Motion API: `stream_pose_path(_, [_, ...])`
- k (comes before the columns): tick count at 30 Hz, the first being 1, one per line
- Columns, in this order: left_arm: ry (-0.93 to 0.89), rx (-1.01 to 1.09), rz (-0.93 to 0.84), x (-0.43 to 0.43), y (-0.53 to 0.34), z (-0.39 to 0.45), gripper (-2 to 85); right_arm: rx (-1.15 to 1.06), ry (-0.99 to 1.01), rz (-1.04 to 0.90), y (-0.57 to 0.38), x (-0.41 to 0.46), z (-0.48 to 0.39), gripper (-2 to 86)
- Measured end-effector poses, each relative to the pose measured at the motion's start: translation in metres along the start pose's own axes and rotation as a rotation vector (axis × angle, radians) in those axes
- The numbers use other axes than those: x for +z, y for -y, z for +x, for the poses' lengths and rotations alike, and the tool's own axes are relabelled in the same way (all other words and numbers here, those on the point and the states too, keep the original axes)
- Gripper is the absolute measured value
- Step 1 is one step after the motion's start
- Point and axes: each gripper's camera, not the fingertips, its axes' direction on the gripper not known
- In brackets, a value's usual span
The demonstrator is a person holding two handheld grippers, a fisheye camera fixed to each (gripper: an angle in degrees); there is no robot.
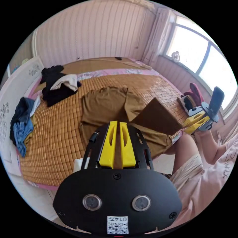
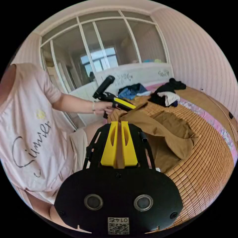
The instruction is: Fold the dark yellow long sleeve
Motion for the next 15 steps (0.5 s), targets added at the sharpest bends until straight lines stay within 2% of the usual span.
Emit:
stream_pose_path(2, [-0.003,-0.126,-0.058,-0.009,-0.052,-0.039,-0.3,0.033,0.017,-0.185,0.008,0.053,-0.013,0.0])
stream_pose_path(6, [-0.029,-0.191,-0.089,-0.015,-0.085,-0.061,0.1,0.145,0.118,-0.26,0.021,0.083,-0.016,0.1])
stream_pose_path(10, [-0.089,-0.211,-0.115,-0.005,-0.074,-0.073,2.2,0.223,0.007,-0.311,0.054,0.099,-0.015,0.9])
stream_pose_path(15, [-0.04,-0.2,-0.124,0.014,-0.044,-0.095,4.4,0.125,-0.126,-0.403,0.119,0.142,-0.027,3.6])
